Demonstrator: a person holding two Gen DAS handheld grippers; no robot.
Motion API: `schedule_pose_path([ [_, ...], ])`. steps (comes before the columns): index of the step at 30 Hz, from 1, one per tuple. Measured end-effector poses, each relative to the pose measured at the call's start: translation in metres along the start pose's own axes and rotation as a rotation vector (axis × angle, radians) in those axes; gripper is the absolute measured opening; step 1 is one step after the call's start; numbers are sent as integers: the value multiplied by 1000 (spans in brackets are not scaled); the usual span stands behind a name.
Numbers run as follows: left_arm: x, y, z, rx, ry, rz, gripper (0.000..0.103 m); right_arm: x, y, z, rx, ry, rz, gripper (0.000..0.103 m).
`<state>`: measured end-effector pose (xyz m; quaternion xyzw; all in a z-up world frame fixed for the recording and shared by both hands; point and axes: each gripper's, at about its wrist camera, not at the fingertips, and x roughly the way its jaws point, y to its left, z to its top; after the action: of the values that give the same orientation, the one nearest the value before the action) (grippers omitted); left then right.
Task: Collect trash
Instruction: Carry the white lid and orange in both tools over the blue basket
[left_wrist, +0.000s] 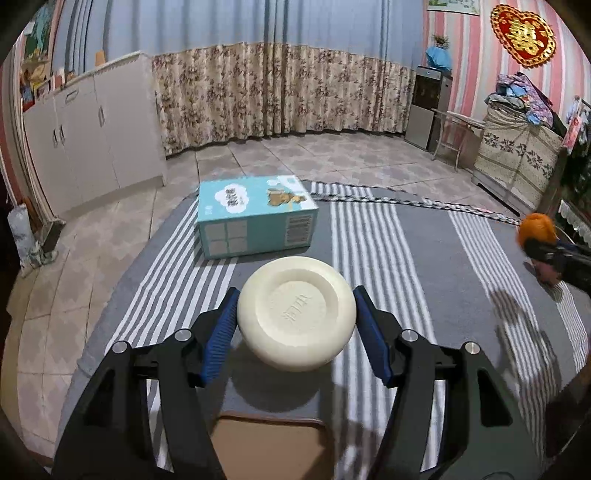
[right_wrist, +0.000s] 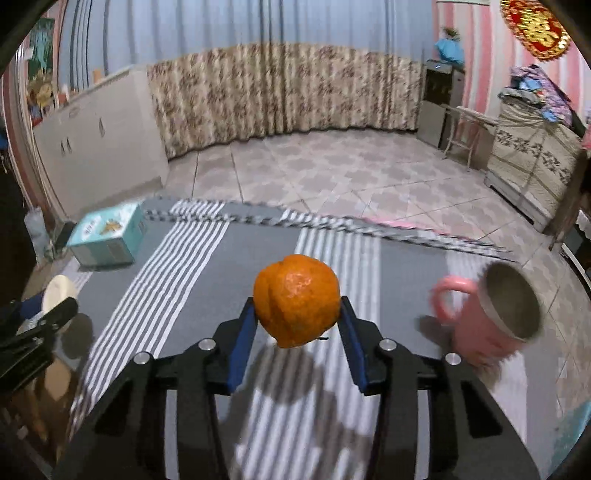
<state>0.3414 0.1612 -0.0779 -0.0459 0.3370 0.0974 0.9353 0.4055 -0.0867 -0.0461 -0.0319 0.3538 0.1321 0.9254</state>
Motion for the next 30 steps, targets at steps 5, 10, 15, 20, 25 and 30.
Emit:
schedule_pose_path([
  [5,-25,-29,1,58,-23,-19,61,-52,-41,-17,40,-42,-48,44],
  [10,-54,-72,0,115,-44,-74,61,-101,-95,-46,78,-64,-138,44],
  [15,-76,-119,-5,149,-50,-139,61,-140,-138,-74,118,-84,-212,44],
  [20,-97,-179,-19,198,-54,-208,61,-179,-184,-104,171,-108,-290,44],
  [25,-112,-241,-33,253,-59,-275,61,-208,-227,-129,227,-135,-379,44],
  [30,-123,-297,-47,291,-71,-347,61,-219,-271,-157,308,-149,-458,44],
])
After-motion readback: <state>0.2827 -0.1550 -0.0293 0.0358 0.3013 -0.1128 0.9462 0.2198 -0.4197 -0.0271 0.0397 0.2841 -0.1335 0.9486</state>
